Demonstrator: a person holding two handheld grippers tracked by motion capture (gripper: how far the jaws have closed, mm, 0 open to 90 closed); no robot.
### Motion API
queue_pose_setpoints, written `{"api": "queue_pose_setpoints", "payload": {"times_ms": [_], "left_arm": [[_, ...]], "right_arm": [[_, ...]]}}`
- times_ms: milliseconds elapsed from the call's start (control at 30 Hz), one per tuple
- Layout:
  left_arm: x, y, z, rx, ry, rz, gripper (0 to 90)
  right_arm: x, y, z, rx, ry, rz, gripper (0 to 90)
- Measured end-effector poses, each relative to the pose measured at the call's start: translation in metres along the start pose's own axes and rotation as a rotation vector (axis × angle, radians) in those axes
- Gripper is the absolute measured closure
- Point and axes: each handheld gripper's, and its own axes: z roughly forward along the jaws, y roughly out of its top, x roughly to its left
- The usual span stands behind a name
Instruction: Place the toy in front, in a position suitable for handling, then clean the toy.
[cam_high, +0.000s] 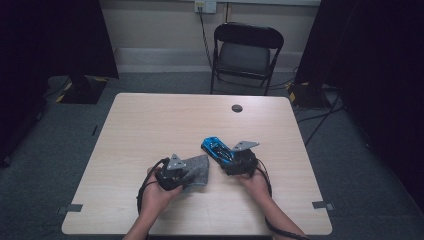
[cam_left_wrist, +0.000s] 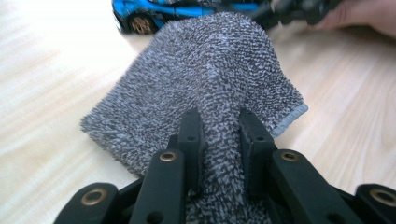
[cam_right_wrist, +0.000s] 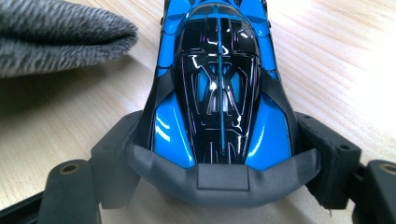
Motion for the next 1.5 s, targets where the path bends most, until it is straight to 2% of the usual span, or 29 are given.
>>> {"api": "queue_pose_setpoints", "payload": {"times_ms": [133, 300, 467, 733, 867, 1033, 1133, 1200, 1267, 1333, 1367, 1433, 1500], "left_arm": [[0.003, 0.007, 0.002, -0.015, -0.008, 0.003, 73.9], [0.004, 0.017, 0.007, -0.037, 0.004, 0.034, 73.9], [0.001, 0.030, 0.018, -0.046, -0.019, 0.061, 73.9], [-0.006, 0.058, 0.043, -0.055, -0.057, 0.142, 73.6], [-0.010, 0.065, 0.054, -0.037, -0.083, 0.193, 73.5], [-0.007, 0.067, 0.067, -0.041, -0.091, 0.174, 70.1], [-0.005, 0.065, 0.072, -0.068, -0.077, 0.129, 64.0], [-0.004, 0.064, 0.073, -0.078, -0.060, 0.084, 61.4], [-0.003, 0.063, 0.072, -0.085, -0.028, 0.066, 56.8], [-0.002, 0.063, 0.073, -0.106, -0.019, 0.025, 55.6], [-0.002, 0.063, 0.073, -0.107, -0.020, 0.020, 57.1], [-0.005, 0.065, 0.076, -0.076, -0.011, 0.036, 64.3], [-0.006, 0.067, 0.079, -0.072, -0.027, 0.011, 70.4]], "right_arm": [[0.000, 0.000, 0.000, 0.000, 0.000, -0.002, 23.9], [0.000, 0.000, 0.000, 0.000, 0.000, -0.002, 23.9], [0.000, 0.000, 0.000, 0.000, 0.000, -0.002, 23.9], [0.000, 0.000, 0.000, 0.000, 0.000, -0.003, 23.9], [0.000, 0.000, 0.000, 0.000, 0.000, -0.001, 23.9], [0.000, 0.000, 0.000, 0.000, 0.001, -0.002, 23.9], [0.000, 0.000, 0.000, 0.000, 0.000, -0.002, 23.9], [0.000, 0.000, 0.000, 0.001, 0.001, -0.001, 24.0], [0.000, 0.000, 0.000, 0.001, 0.000, -0.001, 24.0], [0.000, 0.000, 0.000, 0.001, 0.001, -0.002, 23.9], [0.000, 0.000, 0.000, 0.001, 0.001, -0.002, 23.9], [0.000, 0.000, 0.000, 0.001, 0.001, -0.001, 23.9], [0.000, 0.000, 0.000, 0.001, 0.000, -0.001, 24.0]]}}
